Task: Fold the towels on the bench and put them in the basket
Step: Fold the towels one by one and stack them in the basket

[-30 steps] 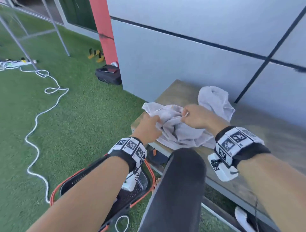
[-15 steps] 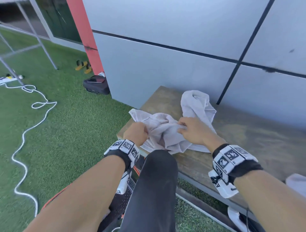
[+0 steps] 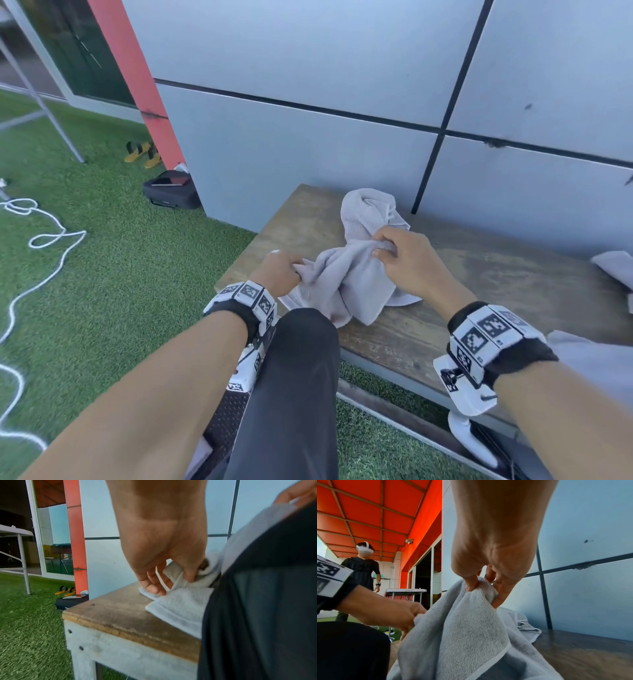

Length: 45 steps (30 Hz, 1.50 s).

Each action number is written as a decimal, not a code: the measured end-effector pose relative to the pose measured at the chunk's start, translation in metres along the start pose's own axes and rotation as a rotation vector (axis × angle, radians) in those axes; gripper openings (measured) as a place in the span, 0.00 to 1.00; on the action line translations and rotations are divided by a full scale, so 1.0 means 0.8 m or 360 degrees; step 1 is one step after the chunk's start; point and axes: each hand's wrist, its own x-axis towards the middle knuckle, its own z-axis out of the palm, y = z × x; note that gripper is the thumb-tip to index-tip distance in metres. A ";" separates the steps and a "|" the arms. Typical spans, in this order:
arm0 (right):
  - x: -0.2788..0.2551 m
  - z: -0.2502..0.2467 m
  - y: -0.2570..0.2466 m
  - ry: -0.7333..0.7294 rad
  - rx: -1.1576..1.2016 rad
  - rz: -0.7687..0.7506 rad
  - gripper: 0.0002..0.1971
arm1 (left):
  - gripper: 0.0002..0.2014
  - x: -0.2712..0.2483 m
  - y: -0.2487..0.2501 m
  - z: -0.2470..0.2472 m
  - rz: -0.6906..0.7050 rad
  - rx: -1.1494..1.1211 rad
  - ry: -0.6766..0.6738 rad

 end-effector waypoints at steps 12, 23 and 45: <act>-0.022 -0.091 0.064 0.0508 0.0072 0.0471 0.12 | 0.23 -0.011 0.191 -0.106 0.0355 -0.0750 0.0421; -0.075 -0.151 -0.013 0.0390 0.0648 0.0048 0.13 | 0.27 -0.039 0.327 -0.070 0.0654 -0.0773 -0.0272; -0.124 -0.228 0.128 0.0744 -0.0023 0.0444 0.18 | 0.23 0.001 0.283 -0.086 0.0718 -0.0555 0.0588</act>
